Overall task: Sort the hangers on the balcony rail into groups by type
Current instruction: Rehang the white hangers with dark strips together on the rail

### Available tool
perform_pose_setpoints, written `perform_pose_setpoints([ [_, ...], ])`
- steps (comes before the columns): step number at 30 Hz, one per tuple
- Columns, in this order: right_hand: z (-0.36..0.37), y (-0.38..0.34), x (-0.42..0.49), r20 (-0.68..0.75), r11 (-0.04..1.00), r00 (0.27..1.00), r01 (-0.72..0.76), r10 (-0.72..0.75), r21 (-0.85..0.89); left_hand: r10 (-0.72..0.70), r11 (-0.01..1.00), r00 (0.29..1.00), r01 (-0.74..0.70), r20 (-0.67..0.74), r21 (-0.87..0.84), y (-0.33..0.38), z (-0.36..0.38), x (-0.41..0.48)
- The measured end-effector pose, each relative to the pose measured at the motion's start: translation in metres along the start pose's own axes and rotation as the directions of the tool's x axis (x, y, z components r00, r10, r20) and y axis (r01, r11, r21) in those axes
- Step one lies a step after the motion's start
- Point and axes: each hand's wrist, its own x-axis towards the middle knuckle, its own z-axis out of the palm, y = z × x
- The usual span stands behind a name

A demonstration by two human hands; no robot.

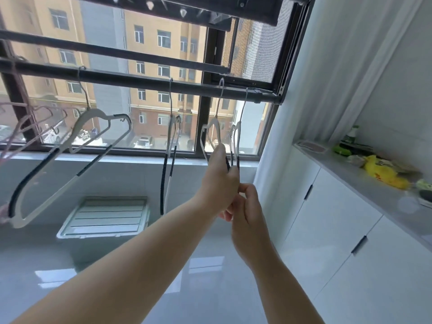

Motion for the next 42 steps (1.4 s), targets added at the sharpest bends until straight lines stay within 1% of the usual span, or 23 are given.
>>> perform_pose_setpoints([
  [2, 0.003, 0.001, -0.002, -0.025, 0.997, 0.997, -0.069, 0.069, -0.017, -0.048, 0.999, 0.999, 0.048, 0.005, -0.007, -0.004, 0.001, -0.001],
  [4, 0.002, 0.002, -0.008, -0.04, 0.986, 0.994, -0.109, 0.104, -0.13, -0.082, 0.997, 0.996, 0.082, 0.027, -0.016, -0.01, 0.002, -0.001],
  [5, 0.0, 0.001, -0.011, -0.018, 0.962, 0.996, -0.088, 0.086, -0.257, -0.088, 0.996, 0.996, 0.089, 0.024, -0.025, -0.011, 0.003, -0.002],
  [7, -0.008, -0.005, -0.014, 0.013, 0.861, 1.0, 0.015, -0.01, -0.509, -0.091, 0.996, 0.996, 0.092, 0.013, -0.019, -0.015, 0.001, -0.004],
  [8, -0.014, -0.01, -0.011, -0.016, 0.822, 0.997, 0.057, -0.08, -0.566, -0.086, 0.996, 0.996, 0.086, 0.016, -0.022, -0.016, -0.001, -0.005],
  [10, -0.025, -0.017, 0.004, -0.14, 0.808, 0.979, 0.04, -0.151, -0.588, -0.084, 0.995, 0.996, 0.086, 0.028, -0.051, -0.019, -0.001, -0.008],
  [11, -0.029, -0.019, 0.015, -0.186, 0.811, 0.975, -0.012, -0.12, -0.585, -0.09, 0.993, 0.995, 0.092, 0.034, -0.077, -0.02, -0.001, -0.011],
  [12, -0.031, -0.019, 0.028, -0.212, 0.813, 0.977, -0.103, -0.025, -0.573, -0.092, 0.992, 0.995, 0.094, 0.024, -0.088, -0.022, -0.001, -0.014],
  [13, -0.03, -0.018, 0.042, -0.211, 0.809, 0.971, -0.209, 0.108, -0.549, -0.088, 0.993, 0.996, 0.088, -0.002, -0.085, -0.025, 0.0, -0.017],
  [15, -0.024, -0.01, 0.067, -0.176, 0.767, 0.919, -0.392, 0.352, -0.509, -0.061, 0.997, 0.998, 0.059, -0.018, -0.058, -0.035, 0.002, -0.025],
  [17, -0.017, 0.003, 0.082, -0.169, 0.722, 0.887, -0.45, 0.43, -0.525, -0.035, 0.999, 0.999, 0.035, -0.019, -0.039, -0.043, 0.003, -0.034],
  [20, -0.015, 0.014, 0.086, -0.242, 0.724, 0.913, -0.407, 0.328, -0.556, 0.019, 1.0, 1.0, -0.019, -0.008, 0.022, -0.046, 0.0, -0.044],
  [23, -0.025, 0.011, 0.082, -0.254, 0.75, 0.942, -0.329, 0.219, -0.574, 0.064, 0.996, 0.998, -0.064, 0.004, 0.068, -0.045, -0.001, -0.046],
  [30, -0.044, 0.007, 0.078, -0.256, 0.728, 0.94, -0.336, 0.224, -0.597, 0.098, 0.984, 0.993, -0.106, 0.063, 0.144, -0.038, 0.005, -0.052],
  [32, -0.047, 0.003, 0.075, -0.273, 0.654, 0.938, -0.344, 0.211, -0.674, 0.118, 0.977, 0.991, -0.127, 0.061, 0.172, -0.034, 0.002, -0.055],
  [34, -0.044, -0.006, 0.068, -0.306, 0.564, 0.951, -0.277, 0.044, -0.778, 0.152, 0.97, 0.987, -0.157, 0.044, 0.186, -0.027, -0.005, -0.058],
  [35, -0.038, -0.013, 0.064, -0.289, 0.575, 0.955, -0.198, -0.071, -0.794, 0.188, 0.962, 0.982, -0.189, 0.023, 0.195, -0.024, -0.01, -0.059],
  [36, -0.029, -0.02, 0.06, -0.25, 0.609, 0.959, -0.118, -0.135, -0.784, 0.231, 0.953, 0.973, -0.225, -0.007, 0.203, -0.02, -0.016, -0.059],
  [37, -0.02, -0.022, 0.059, -0.196, 0.658, 0.972, -0.065, -0.128, -0.751, 0.269, 0.945, 0.962, -0.254, -0.043, 0.208, -0.018, -0.024, -0.059],
  [38, -0.009, -0.022, 0.058, -0.138, 0.705, 0.99, -0.07, -0.041, -0.706, 0.298, 0.937, 0.952, -0.276, -0.074, 0.215, -0.016, -0.033, -0.058],
  [39, 0.002, -0.018, 0.059, -0.086, 0.743, 0.99, -0.14, 0.111, -0.655, 0.322, 0.926, 0.941, -0.291, -0.1, 0.239, -0.016, -0.041, -0.058],
  [41, 0.019, -0.009, 0.058, -0.011, 0.788, 0.929, -0.321, 0.371, -0.526, 0.37, 0.893, 0.913, -0.3, -0.169, 0.336, -0.017, -0.059, -0.058],
  [42, 0.025, -0.005, 0.058, -0.003, 0.803, 0.901, -0.389, 0.434, -0.452, 0.399, 0.871, 0.891, -0.294, -0.218, 0.393, -0.018, -0.069, -0.058],
])
